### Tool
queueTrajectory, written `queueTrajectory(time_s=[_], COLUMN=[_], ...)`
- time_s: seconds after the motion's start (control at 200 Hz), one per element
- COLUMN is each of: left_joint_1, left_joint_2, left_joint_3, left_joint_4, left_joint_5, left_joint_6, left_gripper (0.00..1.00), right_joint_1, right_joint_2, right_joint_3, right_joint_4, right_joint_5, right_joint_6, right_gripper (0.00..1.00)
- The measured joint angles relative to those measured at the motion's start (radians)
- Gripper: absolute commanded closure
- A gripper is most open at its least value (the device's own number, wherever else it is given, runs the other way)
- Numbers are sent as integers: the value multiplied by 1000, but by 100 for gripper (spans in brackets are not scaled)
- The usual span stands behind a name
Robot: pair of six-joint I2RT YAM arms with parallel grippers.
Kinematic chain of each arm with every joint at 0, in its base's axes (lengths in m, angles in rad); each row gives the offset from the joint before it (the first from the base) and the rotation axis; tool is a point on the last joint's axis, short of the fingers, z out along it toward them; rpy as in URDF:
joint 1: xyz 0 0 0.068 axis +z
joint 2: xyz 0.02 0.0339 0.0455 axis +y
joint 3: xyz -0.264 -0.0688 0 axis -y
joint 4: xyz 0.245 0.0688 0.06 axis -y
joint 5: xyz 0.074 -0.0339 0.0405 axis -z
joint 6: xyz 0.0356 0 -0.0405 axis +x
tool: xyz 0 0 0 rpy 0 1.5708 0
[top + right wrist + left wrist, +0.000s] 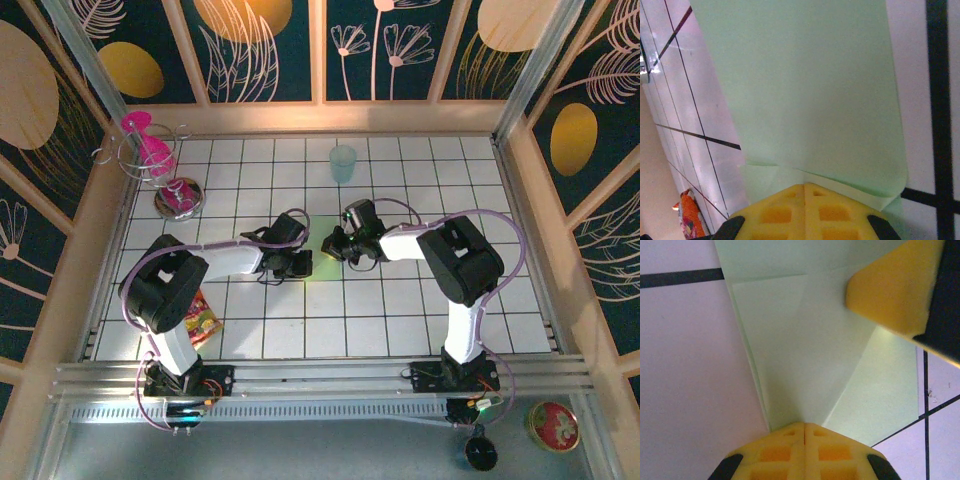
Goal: Fold a paper plane with a square sheet of paper (pick it up from the middle)
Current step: Fold the triangle a second time at the center of the table.
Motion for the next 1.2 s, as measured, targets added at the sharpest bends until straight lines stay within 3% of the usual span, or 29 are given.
queueTrajectory(time_s=[0.566, 1.201], left_joint_1=[0, 0], left_joint_2=[-6, -125], left_joint_3=[-7, -72], left_joint_4=[6, 80], left_joint_5=[8, 47], left_joint_6=[-13, -110], left_gripper=[100, 100], right_joint_1=[72, 69], right_joint_2=[-45, -12], right_joint_3=[0, -7], right_joint_4=[-29, -36], right_joint_5=[10, 13], right_joint_6=[-24, -16], right_gripper=[99, 100])
